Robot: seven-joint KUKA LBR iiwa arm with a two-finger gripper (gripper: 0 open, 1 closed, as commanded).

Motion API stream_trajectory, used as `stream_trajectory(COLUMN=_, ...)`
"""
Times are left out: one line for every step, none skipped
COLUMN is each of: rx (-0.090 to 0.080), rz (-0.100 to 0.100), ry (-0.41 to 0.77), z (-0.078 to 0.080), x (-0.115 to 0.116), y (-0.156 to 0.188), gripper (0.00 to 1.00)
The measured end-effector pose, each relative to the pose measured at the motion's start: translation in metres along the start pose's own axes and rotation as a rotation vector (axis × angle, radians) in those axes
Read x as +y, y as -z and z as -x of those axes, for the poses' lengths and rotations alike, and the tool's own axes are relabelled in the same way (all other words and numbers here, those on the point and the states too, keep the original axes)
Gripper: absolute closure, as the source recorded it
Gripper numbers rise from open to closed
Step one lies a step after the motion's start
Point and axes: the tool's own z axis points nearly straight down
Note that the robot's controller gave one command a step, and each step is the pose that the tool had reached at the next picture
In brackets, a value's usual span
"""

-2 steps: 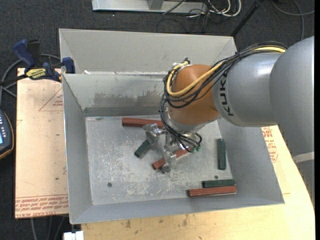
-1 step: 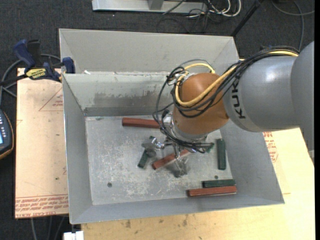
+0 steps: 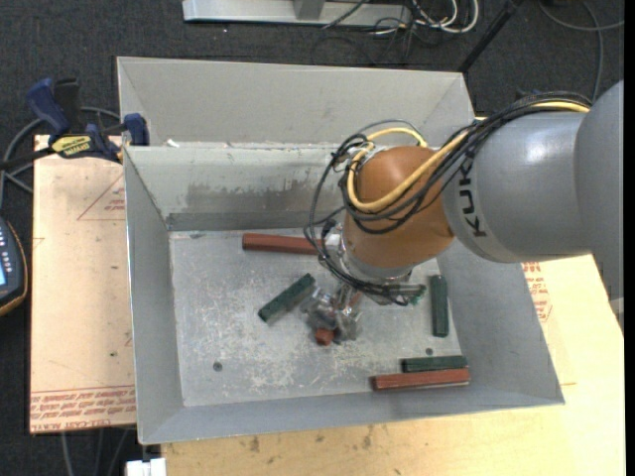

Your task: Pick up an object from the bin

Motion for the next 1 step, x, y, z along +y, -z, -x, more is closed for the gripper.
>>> stream_trajectory(rx=0.000, rz=-0.001, ry=0.272, z=-0.0315, x=-0.0486, y=0.0206, gripper=1.00)
